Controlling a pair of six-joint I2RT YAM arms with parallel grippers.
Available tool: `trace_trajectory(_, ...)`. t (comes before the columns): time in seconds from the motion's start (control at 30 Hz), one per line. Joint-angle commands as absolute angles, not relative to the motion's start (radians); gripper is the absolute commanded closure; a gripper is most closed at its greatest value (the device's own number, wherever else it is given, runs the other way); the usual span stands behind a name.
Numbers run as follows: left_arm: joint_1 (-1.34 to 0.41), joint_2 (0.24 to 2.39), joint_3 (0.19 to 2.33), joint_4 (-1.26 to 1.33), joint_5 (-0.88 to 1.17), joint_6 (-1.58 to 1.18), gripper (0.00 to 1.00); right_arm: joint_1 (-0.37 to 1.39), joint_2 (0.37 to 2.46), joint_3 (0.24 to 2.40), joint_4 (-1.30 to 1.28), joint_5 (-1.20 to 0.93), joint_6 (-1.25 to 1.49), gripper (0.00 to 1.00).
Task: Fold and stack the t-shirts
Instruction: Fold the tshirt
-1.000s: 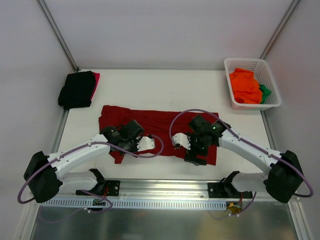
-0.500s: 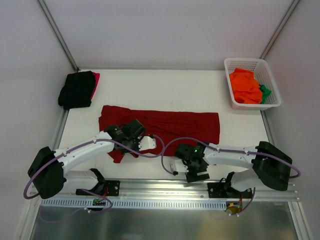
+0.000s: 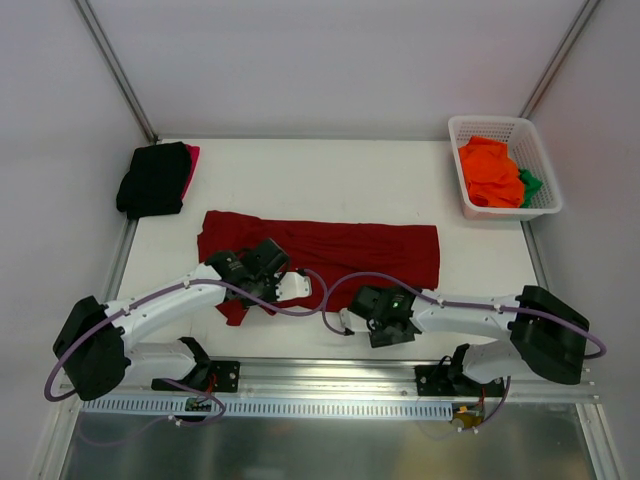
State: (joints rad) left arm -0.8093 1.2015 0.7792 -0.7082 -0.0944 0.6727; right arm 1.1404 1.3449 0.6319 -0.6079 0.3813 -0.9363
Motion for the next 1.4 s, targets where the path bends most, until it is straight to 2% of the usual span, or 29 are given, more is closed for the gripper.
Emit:
trace_trajectory(0.0, -0.796, 1.177, 0.772, -0.707, -0.1, 0.687, 1.0, 1.137, 1.373, 0.611, -0.535, 0.428, -0.943, 0.18)
trace_trajectory(0.07, -0.796, 1.172, 0.769, -0.707, -0.1, 0.686, 1.0, 1.135, 1.379, 0.62, -0.548, 0.411, -0.937, 0.28)
trace_trajectory(0.1, -0.796, 1.17, 0.769, -0.707, -0.101, 0.687, 1.0, 1.129, 1.381, 0.626, -0.567, 0.4, -0.934, 0.45)
trace_trajectory(0.17, -0.796, 1.167, 0.769, -0.706, -0.103, 0.687, 1.0, 1.121, 1.384, 0.646, -0.592, 0.364, -0.927, 0.68)
trace_trajectory(0.2, -0.796, 1.166, 0.767, -0.706, -0.103, 0.686, 1.0, 1.114, 1.384, 0.65, -0.606, 0.359, -0.925, 0.99)
trace_trajectory(0.57, -0.787, 1.14, 0.767, -0.709, -0.117, 0.692, 1.0, 1.057, 1.309, 0.655, -0.634, 0.337, -0.942, 1.0)
trace_trajectory(0.83, -0.7, 1.098, 0.811, -0.706, -0.138, 0.735, 1.0, 0.876, 1.206, 0.707, -0.637, 0.334, -1.003, 1.0)
trace_trajectory(1.37, -0.592, 1.114, 0.864, -0.677, -0.161, 0.821, 1.0, 0.726, 1.242, 0.796, -0.552, 0.324, -1.06, 1.0)
